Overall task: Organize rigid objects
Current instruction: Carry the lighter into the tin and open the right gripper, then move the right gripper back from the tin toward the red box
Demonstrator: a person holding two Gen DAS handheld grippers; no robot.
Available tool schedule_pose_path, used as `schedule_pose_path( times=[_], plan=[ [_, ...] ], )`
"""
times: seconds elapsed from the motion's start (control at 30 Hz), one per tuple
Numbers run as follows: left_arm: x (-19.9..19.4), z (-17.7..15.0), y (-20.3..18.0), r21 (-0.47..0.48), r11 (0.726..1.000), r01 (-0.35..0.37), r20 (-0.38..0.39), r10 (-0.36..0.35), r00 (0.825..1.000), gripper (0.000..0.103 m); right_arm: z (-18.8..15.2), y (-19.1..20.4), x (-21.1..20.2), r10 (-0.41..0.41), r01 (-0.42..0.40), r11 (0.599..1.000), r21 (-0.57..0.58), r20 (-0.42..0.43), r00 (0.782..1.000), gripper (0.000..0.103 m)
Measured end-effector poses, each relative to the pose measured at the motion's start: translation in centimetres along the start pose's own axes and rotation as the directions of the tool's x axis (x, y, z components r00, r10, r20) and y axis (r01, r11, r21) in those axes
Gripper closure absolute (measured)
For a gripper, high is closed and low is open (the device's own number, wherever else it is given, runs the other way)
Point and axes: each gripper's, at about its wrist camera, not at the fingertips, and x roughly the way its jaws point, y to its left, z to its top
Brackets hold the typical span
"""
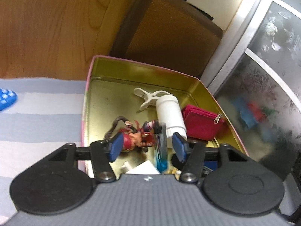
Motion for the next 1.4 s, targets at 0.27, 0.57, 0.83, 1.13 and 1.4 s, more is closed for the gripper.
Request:
schedule_pose_path(
  times=[0.27,0.57,0.83,1.13,1.4],
  plan=[
    [-4.7,-3.1,-0.8,0.070,0.997,-0.033,0.067,0.028,0.997,0.043,-4.4,1.5,-5.3,-0.010,-0.001,0.996,0.084,0.141,0.990,0.068],
    [-11.0,-8.4,1.4,0.159,0.958,-0.240,0.204,0.206,0.957,0.033,-7.3,6.0,-7.2,-0.025,0.024,1.000,0.007,0.227,0.973,0.065],
    [-13.2,-11.6,9.1,0.045,0.884,-0.466,0.190,0.450,0.872,0.033,-8.8,10.9,-3.8,0.082,-0.078,0.995,-0.069,0.065,0.994,0.065],
    [-13.5,-13.0,14.6,-0.018,0.808,-0.589,0.174,0.583,0.794,0.033,-10.5,12.5,-1.3,0.075,-0.081,0.992,-0.093,-0.068,0.995,0.062],
    [-13.8,-13.7,16.9,-0.103,0.810,-0.577,0.153,0.586,0.796,0.027,-10.9,12.6,-1.0,0.090,-0.099,0.991,-0.087,-0.096,0.991,0.054]
  ],
)
